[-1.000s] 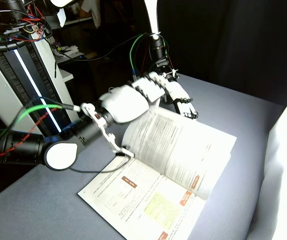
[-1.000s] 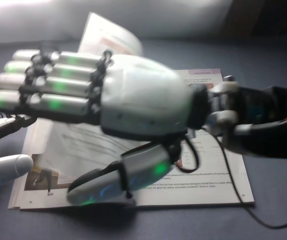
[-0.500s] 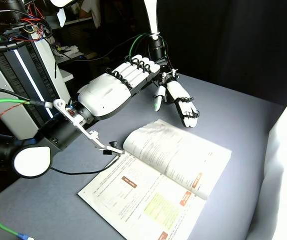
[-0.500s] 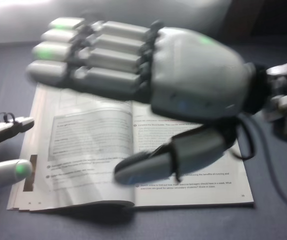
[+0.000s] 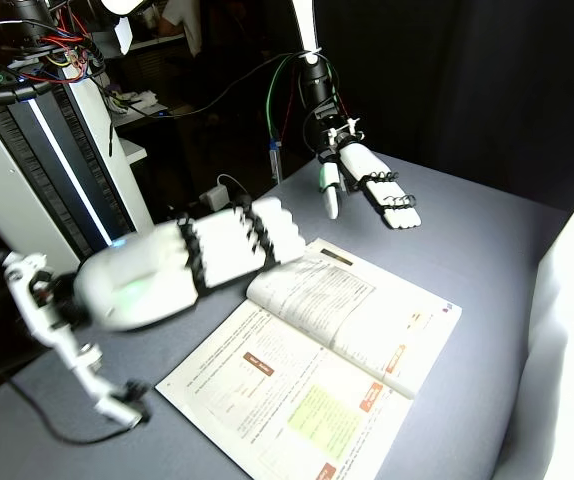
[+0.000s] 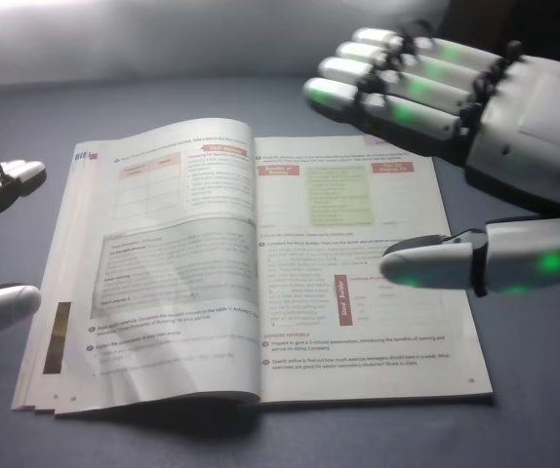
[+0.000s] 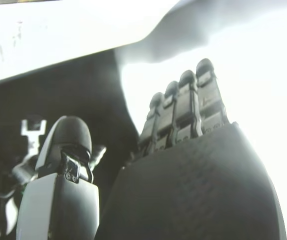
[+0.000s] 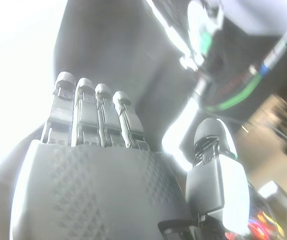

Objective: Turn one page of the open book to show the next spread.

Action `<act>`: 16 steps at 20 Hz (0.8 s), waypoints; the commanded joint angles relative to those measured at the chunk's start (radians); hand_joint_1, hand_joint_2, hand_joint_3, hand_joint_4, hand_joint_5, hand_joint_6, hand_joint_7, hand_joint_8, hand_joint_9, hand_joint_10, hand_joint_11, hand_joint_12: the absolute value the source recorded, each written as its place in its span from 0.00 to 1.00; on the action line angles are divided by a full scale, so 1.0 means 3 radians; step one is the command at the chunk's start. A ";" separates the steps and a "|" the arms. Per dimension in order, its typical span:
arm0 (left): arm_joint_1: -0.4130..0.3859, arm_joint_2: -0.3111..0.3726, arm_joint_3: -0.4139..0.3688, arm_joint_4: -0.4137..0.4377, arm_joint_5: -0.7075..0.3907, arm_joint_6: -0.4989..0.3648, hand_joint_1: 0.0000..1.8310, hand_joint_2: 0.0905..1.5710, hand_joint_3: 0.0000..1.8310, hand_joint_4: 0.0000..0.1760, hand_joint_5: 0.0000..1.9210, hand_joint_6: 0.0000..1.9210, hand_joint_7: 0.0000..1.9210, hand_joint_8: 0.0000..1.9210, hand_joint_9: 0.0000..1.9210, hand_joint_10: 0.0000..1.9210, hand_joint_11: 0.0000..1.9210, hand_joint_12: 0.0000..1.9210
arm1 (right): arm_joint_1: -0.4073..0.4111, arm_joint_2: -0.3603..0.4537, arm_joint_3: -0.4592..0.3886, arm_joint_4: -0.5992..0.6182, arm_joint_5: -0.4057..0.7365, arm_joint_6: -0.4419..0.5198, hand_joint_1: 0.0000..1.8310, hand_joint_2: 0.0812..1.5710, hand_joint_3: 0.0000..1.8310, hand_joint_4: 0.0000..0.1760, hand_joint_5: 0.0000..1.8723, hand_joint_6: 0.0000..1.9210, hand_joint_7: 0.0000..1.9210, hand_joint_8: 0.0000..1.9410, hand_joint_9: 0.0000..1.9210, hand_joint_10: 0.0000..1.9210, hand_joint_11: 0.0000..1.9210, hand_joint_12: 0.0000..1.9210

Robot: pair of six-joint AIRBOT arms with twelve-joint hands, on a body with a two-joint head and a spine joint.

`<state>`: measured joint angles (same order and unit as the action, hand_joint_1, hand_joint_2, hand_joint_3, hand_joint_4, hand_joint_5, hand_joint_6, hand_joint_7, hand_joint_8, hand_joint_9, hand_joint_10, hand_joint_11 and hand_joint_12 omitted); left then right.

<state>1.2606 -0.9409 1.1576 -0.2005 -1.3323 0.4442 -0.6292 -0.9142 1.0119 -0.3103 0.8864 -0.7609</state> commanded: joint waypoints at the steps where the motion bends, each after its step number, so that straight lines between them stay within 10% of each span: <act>1: -0.0065 -0.0019 0.0026 -0.0041 -0.0422 -0.0008 0.16 0.80 0.01 0.16 0.00 0.00 0.00 0.00 0.00 0.00 0.00 0.21 | -0.0025 0.0049 -0.0043 0.0159 0.0390 -0.0043 0.00 0.72 0.00 0.00 0.00 0.00 0.00 0.00 0.00 0.00 0.00 0.00; 3: -0.0185 -0.0057 0.0053 0.0037 -0.0411 -0.0008 0.14 0.79 0.00 0.31 0.00 0.00 0.00 0.00 0.00 0.00 0.00 0.09 | -0.0232 0.0162 -0.0126 0.0458 0.0405 -0.0215 0.00 0.73 0.01 0.00 0.00 0.00 0.00 0.00 0.00 0.00 0.00 0.00; 6: -0.0304 -0.0105 0.0090 0.0110 -0.0414 -0.0009 0.12 0.79 0.00 0.00 0.00 0.00 0.00 0.00 0.00 0.00 0.00 0.00 | -0.0510 0.0301 -0.0223 0.0879 0.0555 -0.0417 0.00 0.74 0.01 0.00 0.00 0.00 0.00 0.00 0.00 0.00 0.00 0.00; 16: -0.0619 -0.0290 0.0205 0.0204 -0.0495 -0.0052 0.13 0.81 0.01 0.00 0.00 0.00 0.00 0.00 0.00 0.00 0.00 0.00 | -0.1128 0.0541 -0.0411 0.1695 0.1495 -0.0685 0.05 0.77 0.01 0.00 0.00 0.00 0.00 0.00 0.00 0.00 0.00 0.00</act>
<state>1.0782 -1.0271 1.2152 -0.1310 -1.3586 0.4343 -0.9775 -0.7586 0.8875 0.1841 1.1931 -0.9672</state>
